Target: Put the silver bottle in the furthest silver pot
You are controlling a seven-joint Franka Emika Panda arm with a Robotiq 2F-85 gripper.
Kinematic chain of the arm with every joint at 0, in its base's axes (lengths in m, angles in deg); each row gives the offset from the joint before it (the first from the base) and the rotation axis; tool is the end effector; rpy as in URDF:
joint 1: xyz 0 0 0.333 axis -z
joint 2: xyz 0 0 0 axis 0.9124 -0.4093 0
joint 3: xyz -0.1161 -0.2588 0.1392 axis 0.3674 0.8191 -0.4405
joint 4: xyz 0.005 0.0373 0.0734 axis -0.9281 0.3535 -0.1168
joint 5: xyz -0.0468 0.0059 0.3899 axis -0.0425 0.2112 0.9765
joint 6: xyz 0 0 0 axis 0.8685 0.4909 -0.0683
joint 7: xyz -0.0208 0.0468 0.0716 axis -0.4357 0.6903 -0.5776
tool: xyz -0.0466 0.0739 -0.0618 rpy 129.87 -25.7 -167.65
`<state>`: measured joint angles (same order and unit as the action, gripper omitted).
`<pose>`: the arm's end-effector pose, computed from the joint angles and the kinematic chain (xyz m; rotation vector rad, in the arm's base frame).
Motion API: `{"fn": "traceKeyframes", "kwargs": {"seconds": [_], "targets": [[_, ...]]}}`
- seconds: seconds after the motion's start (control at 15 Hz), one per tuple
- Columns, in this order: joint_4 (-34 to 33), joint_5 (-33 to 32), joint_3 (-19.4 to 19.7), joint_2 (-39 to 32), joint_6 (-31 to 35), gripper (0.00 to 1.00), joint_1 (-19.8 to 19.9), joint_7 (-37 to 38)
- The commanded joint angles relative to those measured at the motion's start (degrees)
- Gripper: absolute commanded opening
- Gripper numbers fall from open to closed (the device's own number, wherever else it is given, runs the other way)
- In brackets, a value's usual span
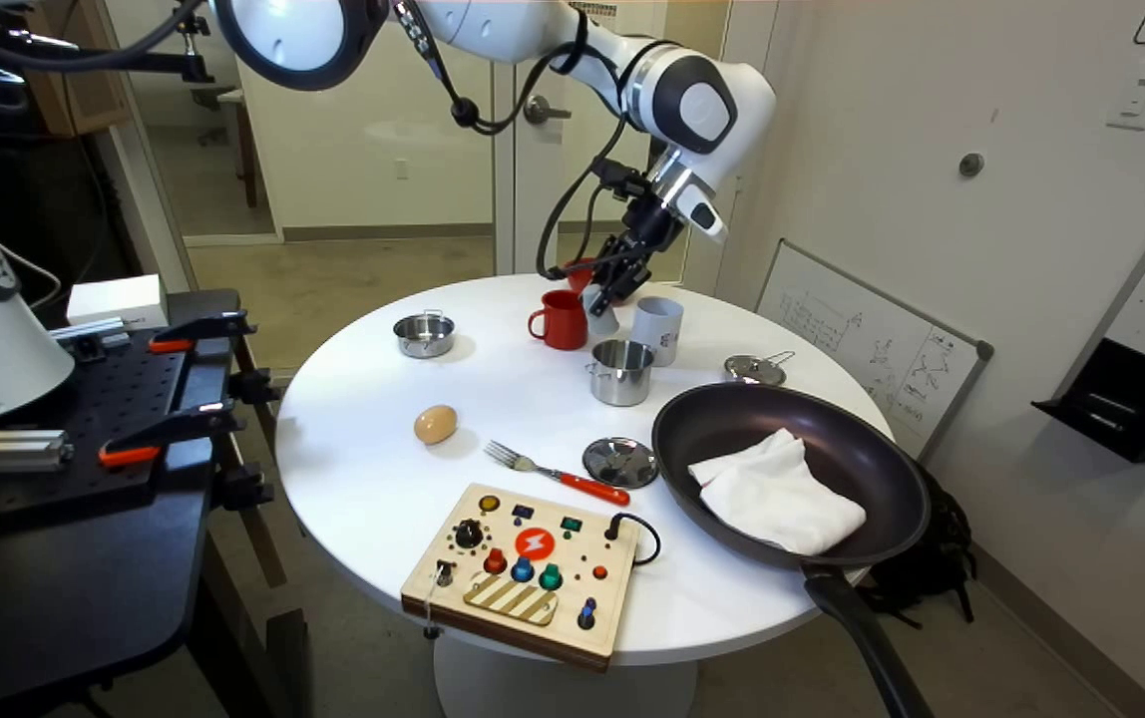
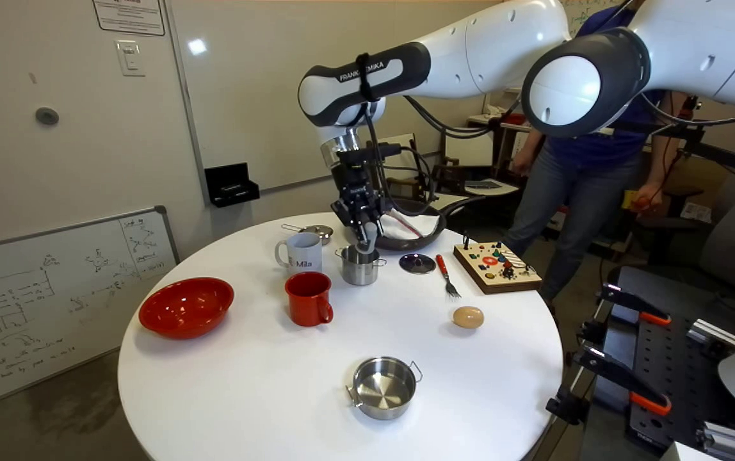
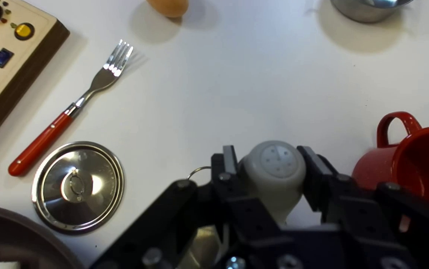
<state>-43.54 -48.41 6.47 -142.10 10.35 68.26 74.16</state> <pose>0.7337 -0.0187 0.1334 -2.9746 0.3527 0.8670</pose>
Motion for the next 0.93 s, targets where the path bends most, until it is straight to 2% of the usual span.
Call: {"fn": "traceKeyframes", "kwargs": {"seconds": [0.0,0.27,0.87], "targets": [[-3.4,0.0,0.3,-2.3,2.5,0.18,-0.5,2.7],[-3.2,-0.2,0.5,-2.5,5.2,0.18,-0.7,4.6],[-3.2,0.2,0.3,-2.6,5.9,0.18,-0.6,9.4]]}}
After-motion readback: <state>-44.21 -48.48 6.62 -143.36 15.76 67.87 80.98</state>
